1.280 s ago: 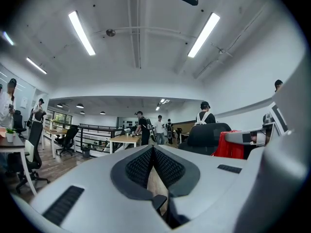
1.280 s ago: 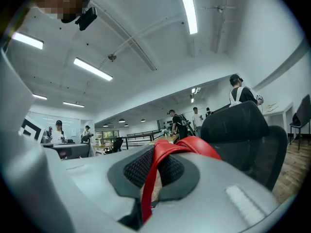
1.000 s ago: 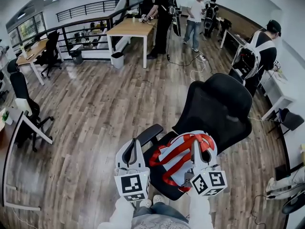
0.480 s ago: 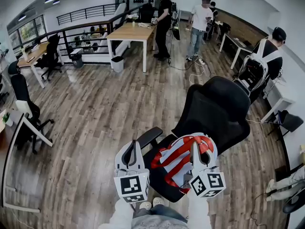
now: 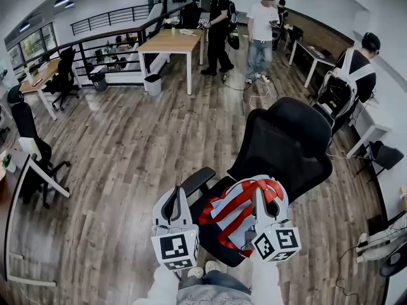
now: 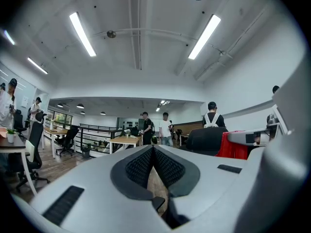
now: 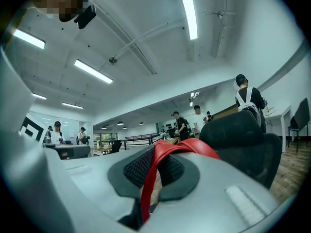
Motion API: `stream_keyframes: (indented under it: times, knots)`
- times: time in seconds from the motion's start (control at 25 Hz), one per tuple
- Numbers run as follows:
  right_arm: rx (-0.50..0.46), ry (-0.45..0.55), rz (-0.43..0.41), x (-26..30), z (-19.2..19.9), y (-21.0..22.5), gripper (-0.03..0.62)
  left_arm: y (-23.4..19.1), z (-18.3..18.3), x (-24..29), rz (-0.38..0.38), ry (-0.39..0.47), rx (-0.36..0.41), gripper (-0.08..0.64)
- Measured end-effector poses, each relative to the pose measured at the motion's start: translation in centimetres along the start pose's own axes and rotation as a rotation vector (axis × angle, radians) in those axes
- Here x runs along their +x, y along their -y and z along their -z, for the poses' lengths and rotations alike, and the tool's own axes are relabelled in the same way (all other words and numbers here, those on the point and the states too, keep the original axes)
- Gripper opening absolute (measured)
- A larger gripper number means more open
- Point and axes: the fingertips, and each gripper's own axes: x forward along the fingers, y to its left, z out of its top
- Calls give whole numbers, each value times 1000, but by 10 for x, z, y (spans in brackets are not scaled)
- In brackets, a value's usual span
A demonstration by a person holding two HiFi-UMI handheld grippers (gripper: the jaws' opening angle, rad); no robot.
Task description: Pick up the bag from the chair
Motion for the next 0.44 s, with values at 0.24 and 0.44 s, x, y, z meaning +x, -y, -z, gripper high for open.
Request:
stream_keyframes:
  times: [0.24,0.44]
  knots:
    - [-6,8,-3,-4,-2,-1,21,0,-2,-3,4,5,5,6]
    - [-9,16,-11,-5,-1,-2,21,0,1,-2,6,11,6,6]
